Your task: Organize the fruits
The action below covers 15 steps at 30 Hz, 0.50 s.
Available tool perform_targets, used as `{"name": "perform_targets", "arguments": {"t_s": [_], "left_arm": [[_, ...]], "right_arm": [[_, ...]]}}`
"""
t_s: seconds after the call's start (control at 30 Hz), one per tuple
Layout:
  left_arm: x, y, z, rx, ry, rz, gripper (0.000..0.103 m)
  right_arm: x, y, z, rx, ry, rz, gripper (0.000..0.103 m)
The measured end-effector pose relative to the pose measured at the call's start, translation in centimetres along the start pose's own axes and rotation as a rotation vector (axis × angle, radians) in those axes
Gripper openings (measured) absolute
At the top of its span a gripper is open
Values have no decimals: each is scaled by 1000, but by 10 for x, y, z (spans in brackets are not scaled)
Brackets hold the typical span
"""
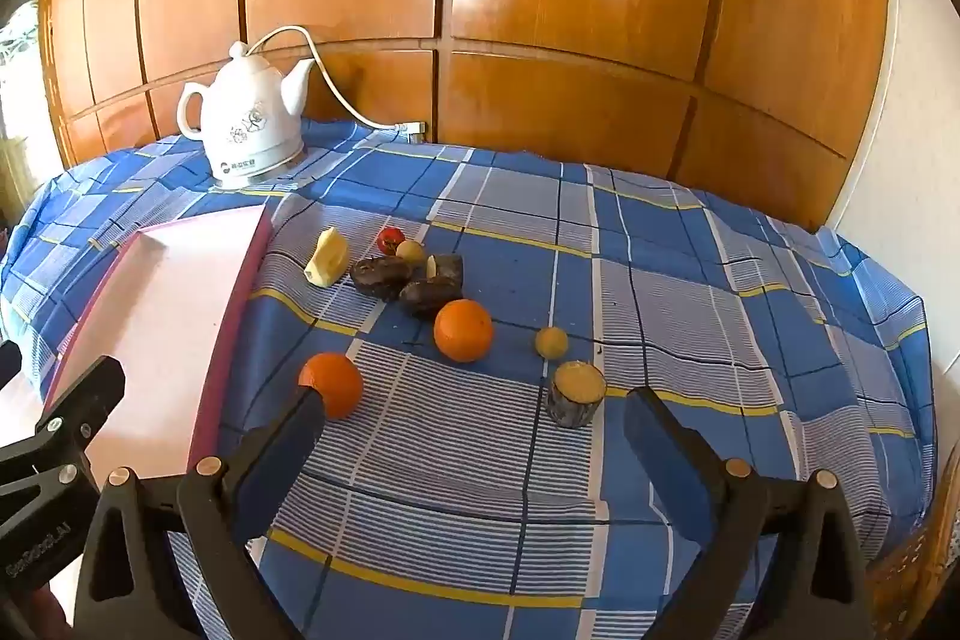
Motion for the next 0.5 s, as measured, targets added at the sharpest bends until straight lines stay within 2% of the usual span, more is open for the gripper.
{"name": "perform_targets", "arguments": {"t_s": [0.07, 0.13, 0.5], "left_arm": [[-2, -1, 4, -5, 1, -3, 103], [-3, -2, -7, 34, -17, 21, 103], [-8, -4, -10, 34, -16, 9, 103]], "right_arm": [[2, 0, 0, 2, -19, 11, 101], [2, 0, 1, 4, -16, 8, 101], [-2, -2, 0, 10, -17, 4, 101]]}}
Point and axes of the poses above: each gripper's, at about its wrist camera, not at the fingertips, and z roughly the way its jaws point, x to its right, y to its underside, the point moved 3 cm from there along z, roughly the way its jaws point, and after that the axes turned 6 degrees about z, right-handed, at the moved point
